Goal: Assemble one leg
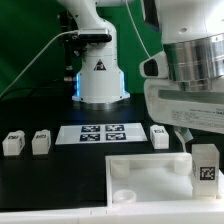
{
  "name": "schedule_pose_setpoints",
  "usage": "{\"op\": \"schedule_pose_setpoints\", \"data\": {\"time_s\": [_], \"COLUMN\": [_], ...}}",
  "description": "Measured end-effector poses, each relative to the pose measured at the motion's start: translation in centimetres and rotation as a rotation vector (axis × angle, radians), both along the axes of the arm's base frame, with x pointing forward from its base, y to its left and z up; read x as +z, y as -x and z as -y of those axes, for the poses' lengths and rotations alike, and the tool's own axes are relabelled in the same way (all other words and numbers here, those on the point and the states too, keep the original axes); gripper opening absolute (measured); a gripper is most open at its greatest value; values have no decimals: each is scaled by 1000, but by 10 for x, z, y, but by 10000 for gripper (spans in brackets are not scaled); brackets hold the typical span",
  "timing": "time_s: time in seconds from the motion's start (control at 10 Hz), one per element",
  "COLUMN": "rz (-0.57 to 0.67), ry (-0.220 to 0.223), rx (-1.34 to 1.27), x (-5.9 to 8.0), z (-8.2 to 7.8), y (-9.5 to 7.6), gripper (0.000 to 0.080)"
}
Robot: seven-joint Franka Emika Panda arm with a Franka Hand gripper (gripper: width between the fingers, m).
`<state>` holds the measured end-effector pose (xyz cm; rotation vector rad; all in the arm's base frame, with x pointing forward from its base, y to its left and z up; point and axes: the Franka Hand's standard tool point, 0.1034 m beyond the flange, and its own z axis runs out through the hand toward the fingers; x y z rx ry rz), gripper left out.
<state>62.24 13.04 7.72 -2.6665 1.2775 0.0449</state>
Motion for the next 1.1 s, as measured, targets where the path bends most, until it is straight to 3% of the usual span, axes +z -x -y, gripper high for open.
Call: {"op": "schedule_pose_setpoints", "data": {"time_s": [0.2, 0.5, 0.8, 0.9, 1.0, 1.1], "rz": [37, 68, 61, 55, 42, 26], "ry": [14, 110, 105, 104, 98, 92], "rx": [222, 653, 611, 570, 473, 356], "x": [0, 5, 4, 4, 4, 4], "z": [2, 11, 11, 11, 10, 11], "y": [0, -12, -11, -11, -11, -11], "gripper": [649, 649, 606, 427, 427, 300]}}
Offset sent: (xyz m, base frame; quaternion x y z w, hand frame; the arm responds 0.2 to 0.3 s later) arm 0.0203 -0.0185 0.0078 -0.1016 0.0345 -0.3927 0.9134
